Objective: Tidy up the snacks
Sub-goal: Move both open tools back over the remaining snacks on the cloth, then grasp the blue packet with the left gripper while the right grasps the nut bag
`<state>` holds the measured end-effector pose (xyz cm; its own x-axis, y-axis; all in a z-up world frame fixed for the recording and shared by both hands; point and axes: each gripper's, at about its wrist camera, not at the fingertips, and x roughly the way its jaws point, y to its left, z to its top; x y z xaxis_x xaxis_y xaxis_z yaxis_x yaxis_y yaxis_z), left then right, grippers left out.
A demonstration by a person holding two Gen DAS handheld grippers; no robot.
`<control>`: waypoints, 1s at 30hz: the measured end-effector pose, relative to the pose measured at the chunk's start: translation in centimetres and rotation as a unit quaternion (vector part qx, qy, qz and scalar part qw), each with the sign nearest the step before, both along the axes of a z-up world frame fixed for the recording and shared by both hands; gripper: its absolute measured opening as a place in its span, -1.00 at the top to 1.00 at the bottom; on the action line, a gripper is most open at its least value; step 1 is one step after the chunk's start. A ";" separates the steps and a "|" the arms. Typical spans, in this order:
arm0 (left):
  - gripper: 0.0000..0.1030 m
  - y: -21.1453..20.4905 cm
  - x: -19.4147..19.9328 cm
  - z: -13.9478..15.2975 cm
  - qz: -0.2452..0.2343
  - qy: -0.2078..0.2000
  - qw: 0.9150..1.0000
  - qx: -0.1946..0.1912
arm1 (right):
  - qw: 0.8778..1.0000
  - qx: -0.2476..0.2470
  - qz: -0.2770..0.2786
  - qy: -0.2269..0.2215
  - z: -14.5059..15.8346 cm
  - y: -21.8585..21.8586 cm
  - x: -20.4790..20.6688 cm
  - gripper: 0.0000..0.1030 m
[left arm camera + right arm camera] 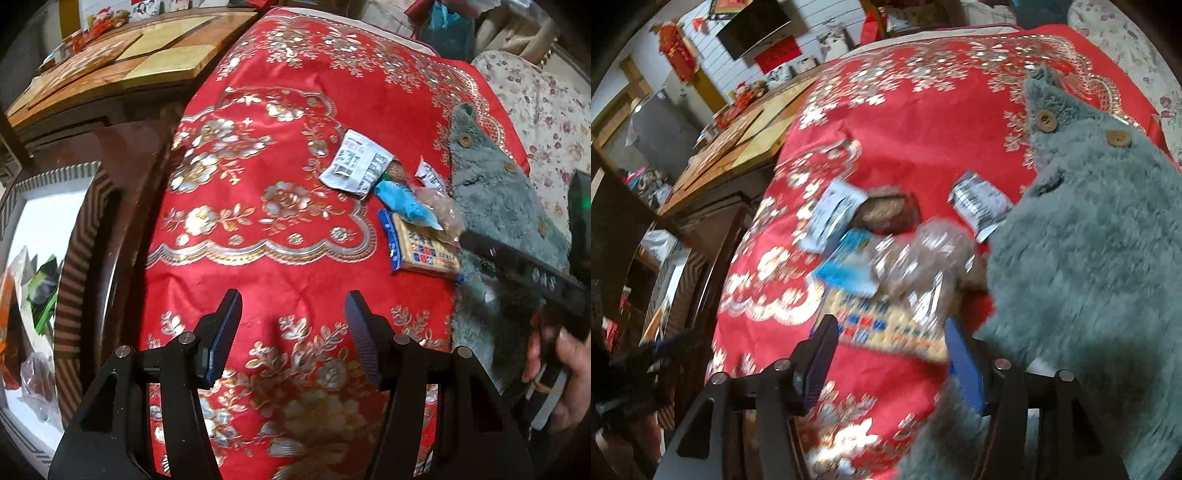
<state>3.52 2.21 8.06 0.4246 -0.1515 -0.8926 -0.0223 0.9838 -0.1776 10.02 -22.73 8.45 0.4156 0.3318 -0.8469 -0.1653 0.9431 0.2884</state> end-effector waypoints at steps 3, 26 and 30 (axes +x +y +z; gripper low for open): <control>-0.13 -0.6 0.5 -0.1 -0.005 0.002 1.000 0.001 | 0.999 0.017 -0.032 0.016 -0.4 -0.9 1.9 -0.30; -0.13 -5.9 9.2 0.5 -0.028 0.019 0.996 -0.081 | 0.998 0.011 -0.026 0.047 -4.4 -3.4 5.3 0.23; -0.13 -8.3 11.6 -0.2 -0.034 0.037 0.995 -0.083 | 0.998 0.021 -0.026 0.046 -4.6 -3.8 5.1 0.23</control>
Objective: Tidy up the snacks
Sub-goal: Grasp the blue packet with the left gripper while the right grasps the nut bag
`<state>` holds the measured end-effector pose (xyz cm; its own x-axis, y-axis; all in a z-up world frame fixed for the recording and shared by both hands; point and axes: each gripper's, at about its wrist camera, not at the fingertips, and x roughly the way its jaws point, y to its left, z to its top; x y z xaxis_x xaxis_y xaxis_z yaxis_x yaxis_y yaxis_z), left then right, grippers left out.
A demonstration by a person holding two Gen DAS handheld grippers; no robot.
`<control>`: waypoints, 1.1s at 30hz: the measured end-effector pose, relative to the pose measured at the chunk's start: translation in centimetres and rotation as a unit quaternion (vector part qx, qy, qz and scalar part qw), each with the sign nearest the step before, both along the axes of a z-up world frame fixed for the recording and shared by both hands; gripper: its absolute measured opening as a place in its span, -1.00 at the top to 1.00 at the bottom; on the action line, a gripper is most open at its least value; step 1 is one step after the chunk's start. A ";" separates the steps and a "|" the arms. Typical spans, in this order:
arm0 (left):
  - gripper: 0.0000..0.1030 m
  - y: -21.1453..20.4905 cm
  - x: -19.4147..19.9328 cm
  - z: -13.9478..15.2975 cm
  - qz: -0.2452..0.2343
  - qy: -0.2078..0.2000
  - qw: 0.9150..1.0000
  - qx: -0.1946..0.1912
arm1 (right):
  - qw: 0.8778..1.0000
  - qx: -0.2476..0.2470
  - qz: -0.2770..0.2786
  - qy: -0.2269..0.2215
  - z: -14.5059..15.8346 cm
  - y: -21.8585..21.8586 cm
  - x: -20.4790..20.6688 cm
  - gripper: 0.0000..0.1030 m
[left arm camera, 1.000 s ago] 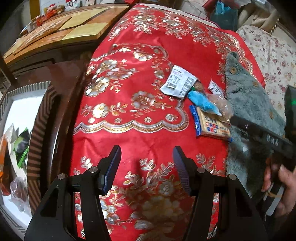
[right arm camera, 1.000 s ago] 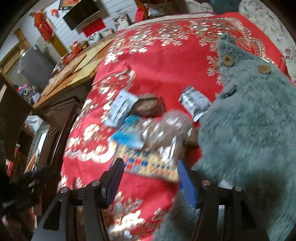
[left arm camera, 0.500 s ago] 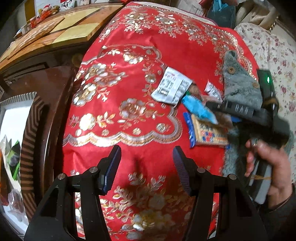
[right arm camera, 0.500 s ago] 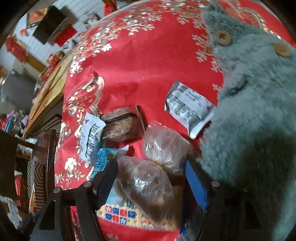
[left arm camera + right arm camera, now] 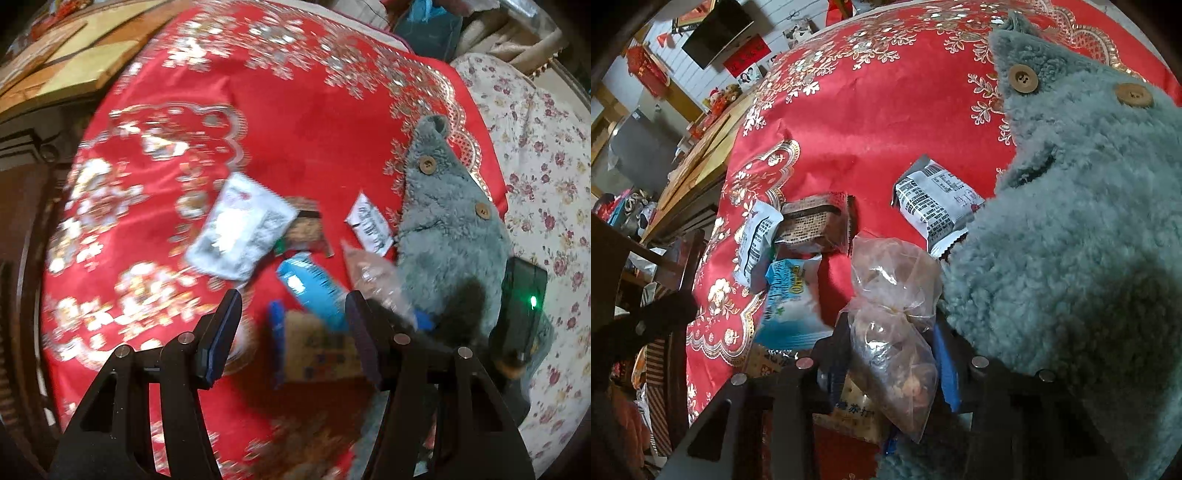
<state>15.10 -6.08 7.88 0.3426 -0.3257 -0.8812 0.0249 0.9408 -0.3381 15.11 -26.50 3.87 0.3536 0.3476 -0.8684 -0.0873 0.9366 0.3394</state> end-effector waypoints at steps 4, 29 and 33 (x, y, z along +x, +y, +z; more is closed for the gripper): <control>-0.13 -2.1 1.6 -1.5 0.002 0.023 1.000 0.017 | 1.000 0.023 -0.005 0.003 -0.3 -1.0 -0.3 0.23; 0.47 -2.1 3.0 -4.6 -0.016 0.053 0.998 0.036 | 0.999 0.025 0.013 -0.022 -0.3 -0.1 -0.1 0.26; 0.51 0.3 1.5 -3.3 -0.010 0.040 0.999 0.024 | 0.999 0.033 0.016 -0.031 0.3 0.3 -0.4 0.35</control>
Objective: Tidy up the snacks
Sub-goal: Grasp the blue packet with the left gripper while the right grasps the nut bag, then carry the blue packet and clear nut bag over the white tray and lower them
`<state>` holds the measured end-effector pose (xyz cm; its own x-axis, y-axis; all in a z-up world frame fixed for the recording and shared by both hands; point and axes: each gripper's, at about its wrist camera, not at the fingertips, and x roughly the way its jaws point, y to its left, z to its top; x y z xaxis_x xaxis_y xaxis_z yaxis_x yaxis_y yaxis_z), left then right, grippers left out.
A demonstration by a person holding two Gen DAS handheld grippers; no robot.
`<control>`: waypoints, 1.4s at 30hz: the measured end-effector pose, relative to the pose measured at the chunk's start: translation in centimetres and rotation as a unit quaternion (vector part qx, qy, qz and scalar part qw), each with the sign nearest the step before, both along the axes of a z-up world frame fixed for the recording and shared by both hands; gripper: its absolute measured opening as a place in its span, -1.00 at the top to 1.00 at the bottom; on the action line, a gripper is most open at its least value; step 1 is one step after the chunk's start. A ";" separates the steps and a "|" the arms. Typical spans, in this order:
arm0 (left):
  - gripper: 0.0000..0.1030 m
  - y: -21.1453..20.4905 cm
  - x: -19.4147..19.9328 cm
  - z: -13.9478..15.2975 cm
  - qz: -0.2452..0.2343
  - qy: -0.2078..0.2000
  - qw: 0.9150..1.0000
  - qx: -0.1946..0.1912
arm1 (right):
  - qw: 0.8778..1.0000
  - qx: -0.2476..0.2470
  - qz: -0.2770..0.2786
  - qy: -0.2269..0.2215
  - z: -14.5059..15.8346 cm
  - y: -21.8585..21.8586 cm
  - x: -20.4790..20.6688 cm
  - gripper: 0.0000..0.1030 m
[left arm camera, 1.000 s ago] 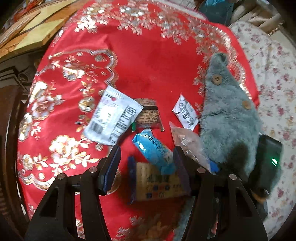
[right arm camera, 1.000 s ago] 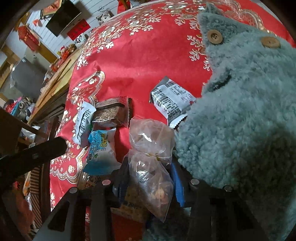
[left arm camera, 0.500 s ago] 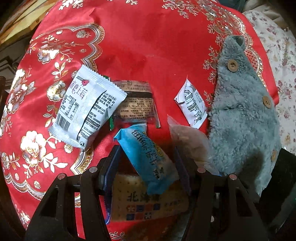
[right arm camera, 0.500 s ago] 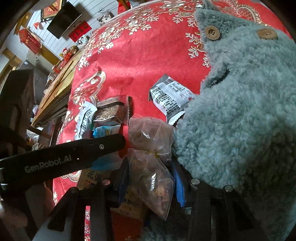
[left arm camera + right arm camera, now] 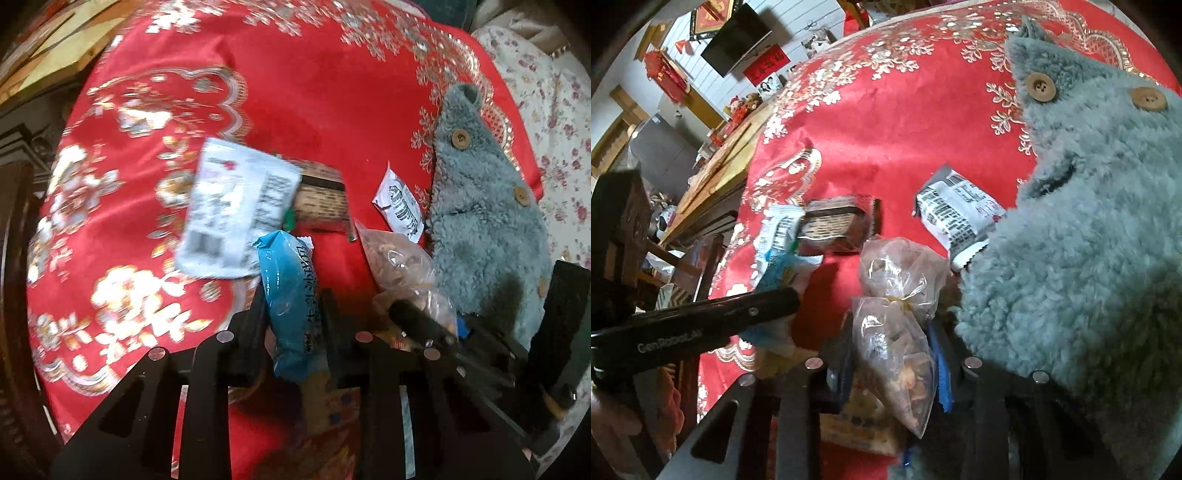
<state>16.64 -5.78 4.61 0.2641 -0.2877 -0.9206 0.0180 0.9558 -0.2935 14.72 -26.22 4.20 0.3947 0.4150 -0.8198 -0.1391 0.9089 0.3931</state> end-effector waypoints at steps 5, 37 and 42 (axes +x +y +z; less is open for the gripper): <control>0.53 2.6 -2.9 1.2 0.009 -0.010 1.000 -0.006 | 1.000 0.001 0.012 -0.020 1.9 1.4 -1.4 0.37; 0.53 14.1 -18.5 5.4 0.096 -0.100 0.987 0.081 | 0.990 -0.011 0.119 -0.070 6.5 14.7 -13.0 0.38; 0.53 15.8 -19.4 6.0 0.112 -0.108 0.984 0.081 | 0.988 -0.015 0.138 -0.072 6.8 16.8 -13.6 0.38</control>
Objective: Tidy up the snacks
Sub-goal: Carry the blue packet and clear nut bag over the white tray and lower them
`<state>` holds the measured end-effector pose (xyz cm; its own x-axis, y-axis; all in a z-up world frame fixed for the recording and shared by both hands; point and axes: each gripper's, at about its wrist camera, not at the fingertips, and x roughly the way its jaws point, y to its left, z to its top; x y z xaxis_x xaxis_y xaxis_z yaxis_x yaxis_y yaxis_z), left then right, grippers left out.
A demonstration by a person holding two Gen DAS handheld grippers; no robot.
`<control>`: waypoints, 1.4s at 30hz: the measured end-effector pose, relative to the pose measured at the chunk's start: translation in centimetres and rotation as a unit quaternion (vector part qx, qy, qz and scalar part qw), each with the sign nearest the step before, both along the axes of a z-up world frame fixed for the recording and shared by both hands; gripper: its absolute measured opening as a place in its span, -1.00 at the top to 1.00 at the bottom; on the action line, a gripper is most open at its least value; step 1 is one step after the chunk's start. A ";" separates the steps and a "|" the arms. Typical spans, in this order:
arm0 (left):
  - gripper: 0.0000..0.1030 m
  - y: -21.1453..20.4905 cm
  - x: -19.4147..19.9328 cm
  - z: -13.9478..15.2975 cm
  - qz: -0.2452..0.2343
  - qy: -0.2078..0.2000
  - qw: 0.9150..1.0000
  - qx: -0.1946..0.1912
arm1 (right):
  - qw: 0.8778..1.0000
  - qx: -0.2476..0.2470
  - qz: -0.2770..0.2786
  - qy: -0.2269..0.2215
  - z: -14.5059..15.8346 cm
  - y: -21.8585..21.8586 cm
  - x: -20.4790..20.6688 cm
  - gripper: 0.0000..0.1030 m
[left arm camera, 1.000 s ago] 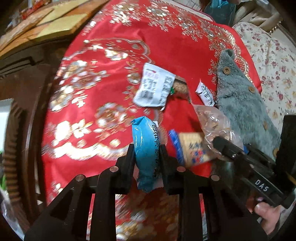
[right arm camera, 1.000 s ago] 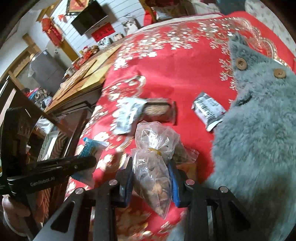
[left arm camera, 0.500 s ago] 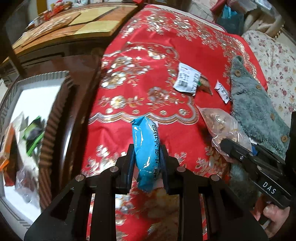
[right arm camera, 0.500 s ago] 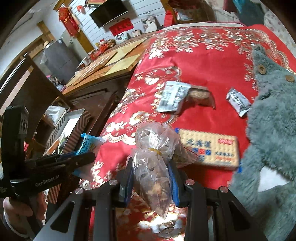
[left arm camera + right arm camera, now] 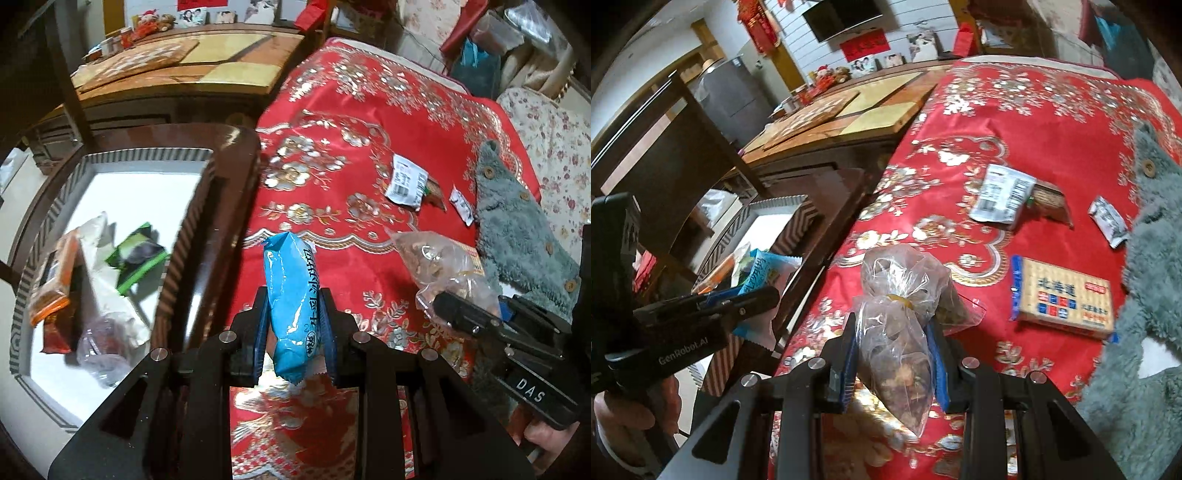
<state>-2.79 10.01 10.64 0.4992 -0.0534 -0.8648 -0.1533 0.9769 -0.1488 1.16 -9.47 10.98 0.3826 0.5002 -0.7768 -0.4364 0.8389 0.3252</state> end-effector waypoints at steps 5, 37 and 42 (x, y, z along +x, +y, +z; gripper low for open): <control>0.53 1.6 -0.8 0.5 0.016 -0.008 1.000 0.001 | 1.000 -0.004 0.019 -0.002 0.3 1.9 -0.5 0.38; 0.53 13.3 -4.7 0.7 0.129 -0.019 0.991 -0.010 | 0.990 -0.031 0.139 -0.019 1.6 14.6 -0.9 0.38; 0.53 14.9 -5.1 0.6 0.144 -0.017 0.989 -0.011 | 0.988 -0.033 0.152 -0.020 1.6 16.4 -0.9 0.38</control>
